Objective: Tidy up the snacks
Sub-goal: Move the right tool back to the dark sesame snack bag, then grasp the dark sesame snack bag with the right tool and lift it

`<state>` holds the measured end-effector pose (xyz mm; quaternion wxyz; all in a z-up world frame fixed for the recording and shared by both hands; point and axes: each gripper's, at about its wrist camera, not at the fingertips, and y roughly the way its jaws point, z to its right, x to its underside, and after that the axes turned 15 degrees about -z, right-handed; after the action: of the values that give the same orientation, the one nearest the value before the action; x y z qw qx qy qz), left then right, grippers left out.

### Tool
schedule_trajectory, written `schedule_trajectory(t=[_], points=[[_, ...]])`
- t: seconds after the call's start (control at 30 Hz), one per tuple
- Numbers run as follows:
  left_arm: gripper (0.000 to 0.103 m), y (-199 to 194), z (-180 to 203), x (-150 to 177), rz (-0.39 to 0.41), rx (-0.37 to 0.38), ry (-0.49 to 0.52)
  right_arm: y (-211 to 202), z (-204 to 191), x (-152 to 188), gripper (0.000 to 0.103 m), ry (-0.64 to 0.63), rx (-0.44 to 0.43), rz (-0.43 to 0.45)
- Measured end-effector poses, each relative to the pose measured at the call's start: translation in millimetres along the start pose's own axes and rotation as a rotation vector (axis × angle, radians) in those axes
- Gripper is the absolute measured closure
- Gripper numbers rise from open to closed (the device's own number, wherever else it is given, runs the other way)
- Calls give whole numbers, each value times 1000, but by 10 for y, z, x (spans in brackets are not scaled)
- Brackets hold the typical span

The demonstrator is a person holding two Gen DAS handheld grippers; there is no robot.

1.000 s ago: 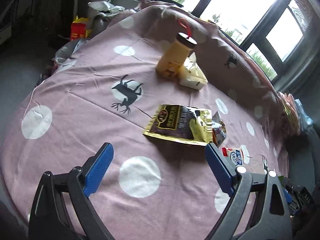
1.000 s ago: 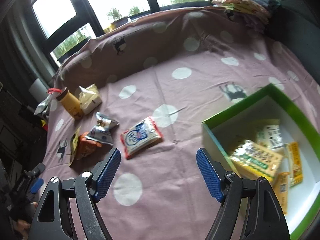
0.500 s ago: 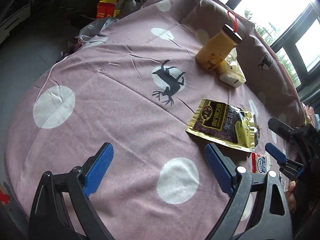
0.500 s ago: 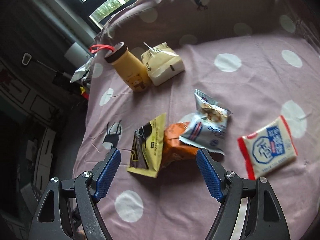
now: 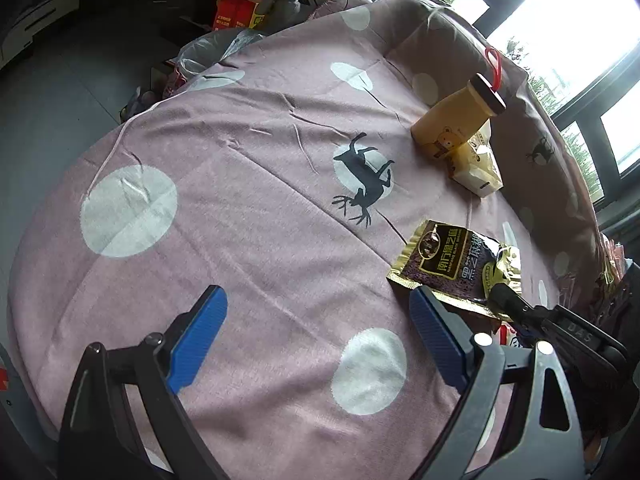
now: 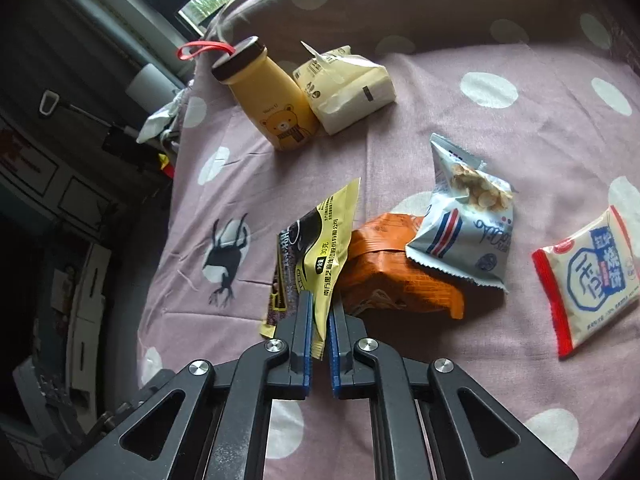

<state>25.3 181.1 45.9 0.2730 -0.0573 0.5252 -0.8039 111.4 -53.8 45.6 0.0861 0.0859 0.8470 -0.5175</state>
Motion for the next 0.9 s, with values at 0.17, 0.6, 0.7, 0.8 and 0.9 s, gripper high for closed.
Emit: schedule_trajectory(t=[0.17, 0.6, 0.7, 0.8, 0.9], points=[[10, 11, 79, 39, -15, 18, 37, -334, 18, 241, 97, -25, -93, 42], [10, 317, 782, 485, -215, 96, 291, -849, 815, 1040, 97, 76, 99, -39], [11, 410, 922, 601, -259, 101, 343, -891, 1028, 992, 87, 130, 117, -14], [11, 482, 1064, 740, -288, 99, 398, -893, 1166, 975, 32, 148, 134, 22], [15, 555, 1199, 898, -311, 68, 451, -826, 1248, 903, 29, 147, 108, -1]])
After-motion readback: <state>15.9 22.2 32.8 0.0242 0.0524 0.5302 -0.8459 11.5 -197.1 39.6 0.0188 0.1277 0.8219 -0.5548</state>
